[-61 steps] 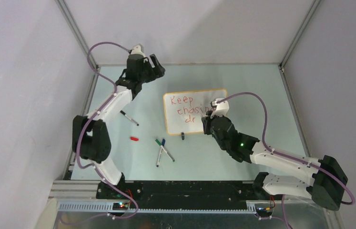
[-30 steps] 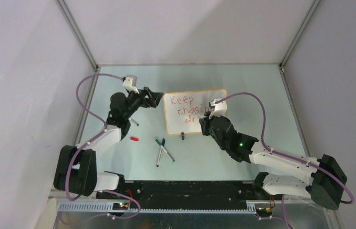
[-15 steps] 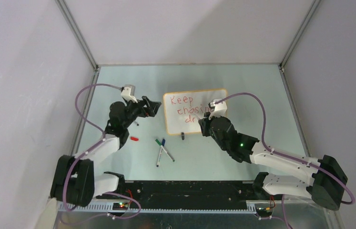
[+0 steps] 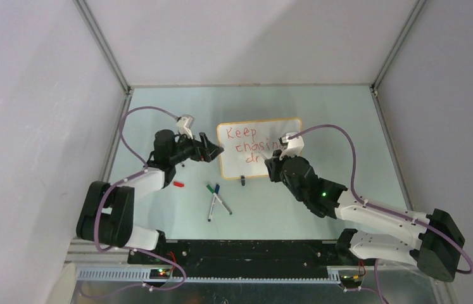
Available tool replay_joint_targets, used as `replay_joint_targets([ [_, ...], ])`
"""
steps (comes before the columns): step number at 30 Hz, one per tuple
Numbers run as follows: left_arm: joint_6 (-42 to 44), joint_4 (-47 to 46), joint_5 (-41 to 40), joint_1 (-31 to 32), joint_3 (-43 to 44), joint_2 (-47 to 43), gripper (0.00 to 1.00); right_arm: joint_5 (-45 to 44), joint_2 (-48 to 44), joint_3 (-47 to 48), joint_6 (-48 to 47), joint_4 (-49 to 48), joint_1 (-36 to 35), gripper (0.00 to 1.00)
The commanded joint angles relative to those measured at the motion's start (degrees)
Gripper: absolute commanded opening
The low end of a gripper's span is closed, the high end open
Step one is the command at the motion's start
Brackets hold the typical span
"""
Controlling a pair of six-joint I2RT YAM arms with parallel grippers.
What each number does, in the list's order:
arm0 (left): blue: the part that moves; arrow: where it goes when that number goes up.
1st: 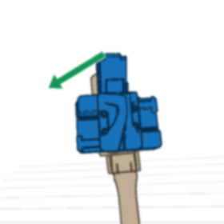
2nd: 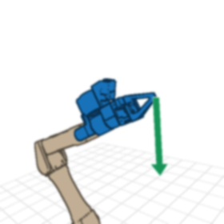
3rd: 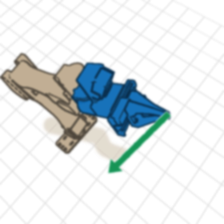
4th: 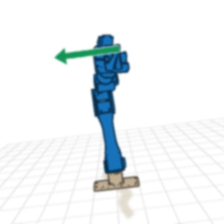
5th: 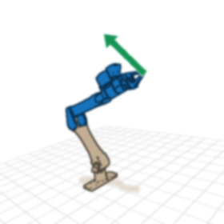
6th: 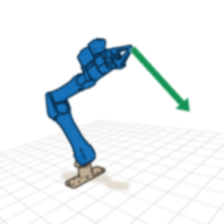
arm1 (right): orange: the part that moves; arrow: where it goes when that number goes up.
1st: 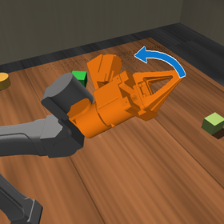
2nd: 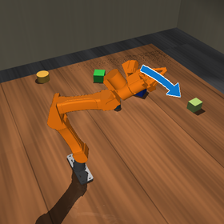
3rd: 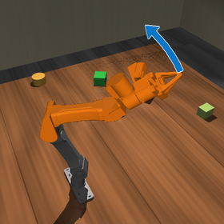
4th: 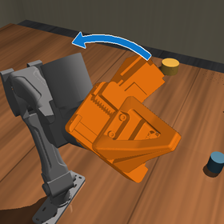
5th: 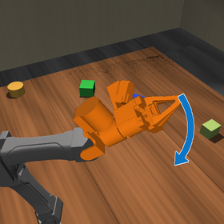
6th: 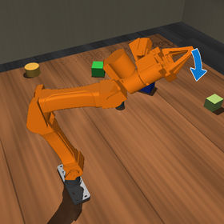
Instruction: Write a sentence on the whiteboard
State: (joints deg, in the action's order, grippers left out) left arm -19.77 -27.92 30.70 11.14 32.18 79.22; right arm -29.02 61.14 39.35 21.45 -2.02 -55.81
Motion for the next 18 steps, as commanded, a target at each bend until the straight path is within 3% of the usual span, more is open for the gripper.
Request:
replay_joint_targets([
  [1, -5.18, -9.87, 12.15, -1.68, 2.95, 2.40, 0.99, -0.37, -1.77, -0.12, 0.75, -1.43, -0.31, 0.00],
  [7, -6.33, -14.70, 14.26, -2.73, 3.01, 5.80, 0.99, -0.20, -2.60, -0.58, 0.92, -1.74, -0.44, 0.00],
  [13, -11.72, -27.27, 18.89, -2.99, 3.53, 10.67, 0.99, -0.42, -2.69, -0.63, 0.75, -1.76, -0.43, 0.00],
  [17, -20.20, -38.58, 24.22, -3.75, 4.66, 16.16, 0.99, -0.39, -2.69, -0.64, 0.76, -1.91, -0.46, 0.00],
  [18, -24.63, -45.04, 25.72, -4.06, 4.69, 17.34, 0.99, -0.32, -2.69, -0.62, 0.77, -1.96, -0.40, 0.00],
])
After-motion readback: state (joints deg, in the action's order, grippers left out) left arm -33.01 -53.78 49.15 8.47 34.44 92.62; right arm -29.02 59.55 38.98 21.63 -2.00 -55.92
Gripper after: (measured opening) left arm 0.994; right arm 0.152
